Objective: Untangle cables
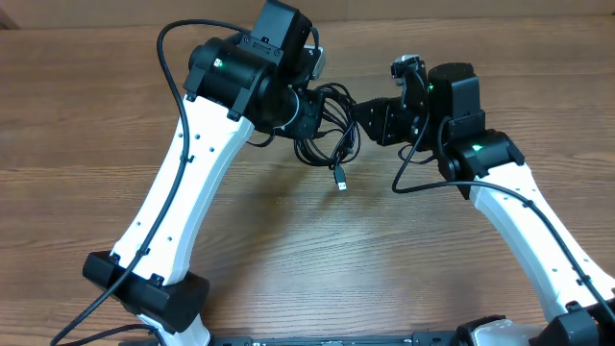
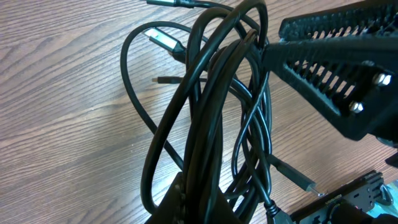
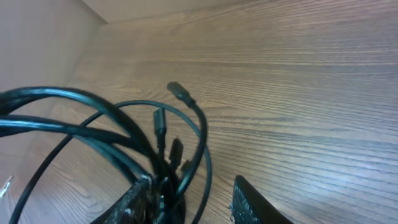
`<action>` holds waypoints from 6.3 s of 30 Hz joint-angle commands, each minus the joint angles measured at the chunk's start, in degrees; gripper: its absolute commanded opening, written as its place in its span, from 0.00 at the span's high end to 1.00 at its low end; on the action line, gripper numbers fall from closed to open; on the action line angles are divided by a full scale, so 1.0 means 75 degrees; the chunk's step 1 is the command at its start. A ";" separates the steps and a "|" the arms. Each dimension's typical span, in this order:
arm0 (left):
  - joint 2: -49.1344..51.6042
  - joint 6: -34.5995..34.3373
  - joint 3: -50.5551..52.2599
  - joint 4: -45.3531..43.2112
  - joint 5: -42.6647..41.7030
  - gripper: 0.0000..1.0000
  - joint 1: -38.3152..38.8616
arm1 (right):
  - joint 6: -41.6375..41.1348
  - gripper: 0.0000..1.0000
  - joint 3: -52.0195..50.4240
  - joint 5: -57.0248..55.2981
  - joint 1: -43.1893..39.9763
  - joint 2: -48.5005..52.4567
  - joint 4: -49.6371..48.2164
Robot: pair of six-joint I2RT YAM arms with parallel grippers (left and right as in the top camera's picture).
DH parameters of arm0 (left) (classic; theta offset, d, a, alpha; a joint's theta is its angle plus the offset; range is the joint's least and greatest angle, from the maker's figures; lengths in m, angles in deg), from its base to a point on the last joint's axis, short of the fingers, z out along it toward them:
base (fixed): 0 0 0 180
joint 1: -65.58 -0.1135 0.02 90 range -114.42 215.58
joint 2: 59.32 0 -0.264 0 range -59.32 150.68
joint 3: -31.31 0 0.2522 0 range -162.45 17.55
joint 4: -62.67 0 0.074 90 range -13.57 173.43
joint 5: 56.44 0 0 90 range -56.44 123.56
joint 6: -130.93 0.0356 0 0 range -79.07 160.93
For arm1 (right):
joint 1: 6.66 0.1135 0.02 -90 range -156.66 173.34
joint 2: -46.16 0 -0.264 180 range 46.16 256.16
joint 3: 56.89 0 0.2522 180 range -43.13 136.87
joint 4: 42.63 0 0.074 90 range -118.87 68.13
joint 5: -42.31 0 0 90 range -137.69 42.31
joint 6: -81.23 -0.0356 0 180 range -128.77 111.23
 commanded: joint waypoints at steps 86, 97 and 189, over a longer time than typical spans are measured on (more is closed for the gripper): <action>-0.0603 0.0321 -0.0557 0.0463 -0.6123 0.96 -0.2594 | 0.0064 0.96 0.0181 -0.1746 -0.1716 0.0227 0.1236; -0.1023 0.0921 -0.0565 0.1510 -0.4992 0.96 -0.3267 | 0.0198 0.96 0.0181 -0.2133 -0.3045 0.0227 0.1241; -0.0857 0.2754 -0.1702 0.0970 -0.4928 0.96 -0.2978 | -0.0017 0.14 0.3383 -0.0988 -0.1326 -0.1352 0.4931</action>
